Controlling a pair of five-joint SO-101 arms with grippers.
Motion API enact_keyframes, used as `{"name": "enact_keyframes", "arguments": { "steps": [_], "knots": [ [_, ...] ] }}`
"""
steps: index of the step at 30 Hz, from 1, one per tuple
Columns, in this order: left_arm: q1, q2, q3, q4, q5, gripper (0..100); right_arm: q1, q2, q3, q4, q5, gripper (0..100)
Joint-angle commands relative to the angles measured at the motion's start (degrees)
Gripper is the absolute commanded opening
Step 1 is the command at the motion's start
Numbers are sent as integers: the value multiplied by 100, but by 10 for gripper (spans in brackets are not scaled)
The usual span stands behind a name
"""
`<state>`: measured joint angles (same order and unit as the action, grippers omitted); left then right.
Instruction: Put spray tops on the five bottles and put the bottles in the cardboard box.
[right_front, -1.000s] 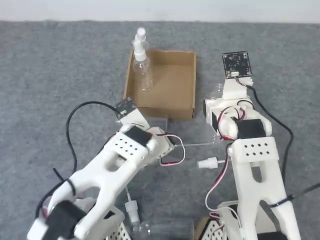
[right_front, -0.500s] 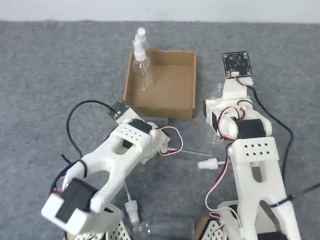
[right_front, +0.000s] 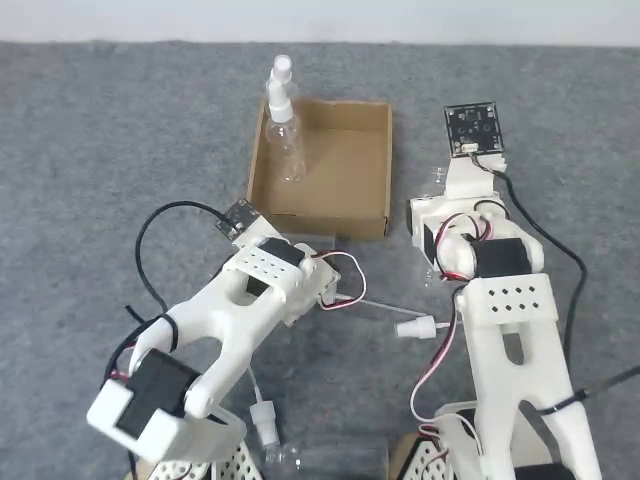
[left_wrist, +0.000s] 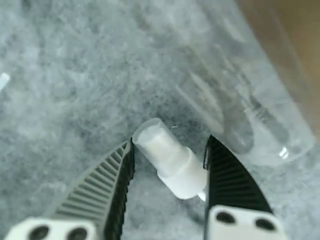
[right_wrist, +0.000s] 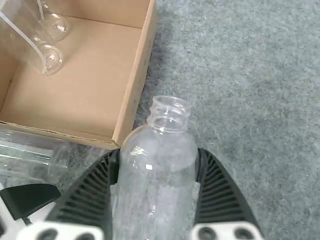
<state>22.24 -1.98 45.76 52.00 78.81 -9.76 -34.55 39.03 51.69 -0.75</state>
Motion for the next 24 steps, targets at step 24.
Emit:
{"name": "enact_keyframes", "arguments": {
  "steps": [24],
  "knots": [
    [-26,-44,-215,-123,-1073,11,48,-251,-35,-127,-53,28]
  ]
}}
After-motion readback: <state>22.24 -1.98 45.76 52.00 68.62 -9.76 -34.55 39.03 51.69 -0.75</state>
